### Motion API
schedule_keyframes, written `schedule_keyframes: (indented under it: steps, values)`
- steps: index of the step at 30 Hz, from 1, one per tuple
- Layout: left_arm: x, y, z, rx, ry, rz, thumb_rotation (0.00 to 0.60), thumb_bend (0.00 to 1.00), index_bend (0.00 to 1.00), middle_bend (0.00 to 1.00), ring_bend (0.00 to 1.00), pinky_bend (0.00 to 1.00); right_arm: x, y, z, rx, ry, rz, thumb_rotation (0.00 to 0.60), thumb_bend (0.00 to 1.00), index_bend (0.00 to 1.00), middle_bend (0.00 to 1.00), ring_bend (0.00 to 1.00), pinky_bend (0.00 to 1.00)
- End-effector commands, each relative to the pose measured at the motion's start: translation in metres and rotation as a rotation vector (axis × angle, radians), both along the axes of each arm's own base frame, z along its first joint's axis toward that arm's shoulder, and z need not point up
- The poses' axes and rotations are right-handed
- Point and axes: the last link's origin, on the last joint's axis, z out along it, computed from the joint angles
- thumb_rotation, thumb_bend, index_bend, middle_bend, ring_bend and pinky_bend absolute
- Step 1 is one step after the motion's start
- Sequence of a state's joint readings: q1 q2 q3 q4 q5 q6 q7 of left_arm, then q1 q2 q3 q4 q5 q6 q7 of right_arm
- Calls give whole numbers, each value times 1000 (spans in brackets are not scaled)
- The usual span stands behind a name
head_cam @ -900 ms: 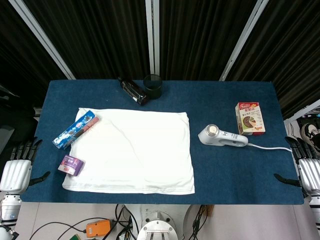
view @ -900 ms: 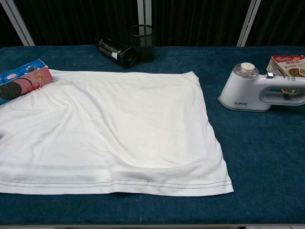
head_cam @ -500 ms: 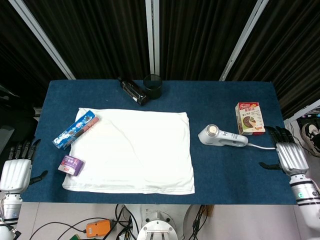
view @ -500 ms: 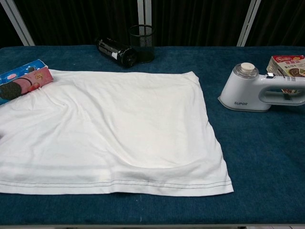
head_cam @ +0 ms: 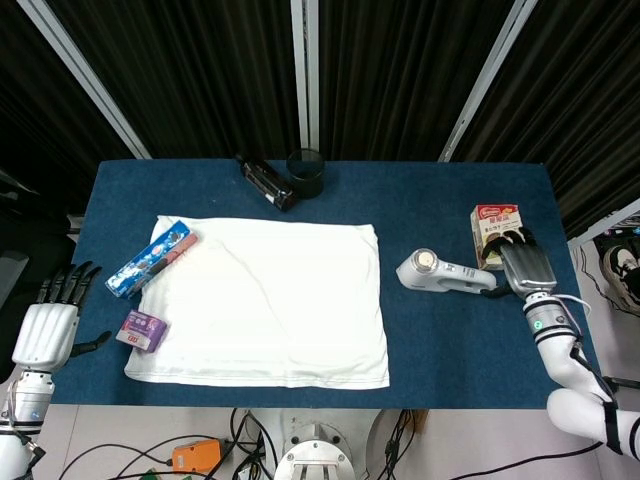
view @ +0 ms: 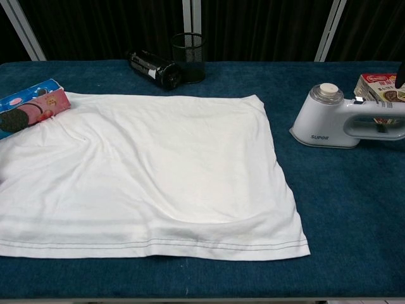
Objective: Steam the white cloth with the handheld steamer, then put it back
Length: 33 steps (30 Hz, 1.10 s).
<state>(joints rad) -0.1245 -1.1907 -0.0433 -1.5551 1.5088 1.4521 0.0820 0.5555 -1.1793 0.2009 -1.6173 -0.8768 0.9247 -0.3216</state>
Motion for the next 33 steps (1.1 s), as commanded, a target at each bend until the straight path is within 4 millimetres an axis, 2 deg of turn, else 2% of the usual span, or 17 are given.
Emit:
schedule_keyframes:
  steps: [1, 4, 9, 11, 17, 23, 33]
  values:
    - [-2, 1, -1, -2, -1, 0, 600, 74, 78, 57, 0, 0, 5, -9, -17, 41, 21, -36, 600, 104, 523, 379, 192, 127]
    - [-3, 2, 0, 3, 4, -6, 600, 73, 78, 57, 0, 0, 5, -14, -24, 47, 26, -63, 600, 104, 518, 379, 208, 148]
    - [-1, 3, -3, -13, 19, -26, 600, 74, 78, 57, 0, 0, 11, -21, -33, 70, 28, -79, 600, 104, 496, 383, 307, 161]
    - [0, 4, -4, -17, 21, -30, 600, 74, 78, 57, 0, 0, 15, -21, -37, 77, 33, -70, 600, 104, 500, 412, 372, 165]
    - [2, 3, -7, -25, 28, -46, 600, 74, 78, 57, 0, 0, 25, -21, -43, 85, 45, -41, 600, 104, 527, 471, 485, 175]
    - [9, 0, -12, -43, 26, -85, 600, 73, 78, 57, 0, 0, 26, -19, -46, 92, 54, -44, 600, 104, 553, 501, 546, 180]
    - [14, 1, -15, -50, 21, -103, 600, 73, 78, 57, 0, 0, 23, -18, -54, 114, 15, -75, 600, 104, 569, 517, 561, 186]
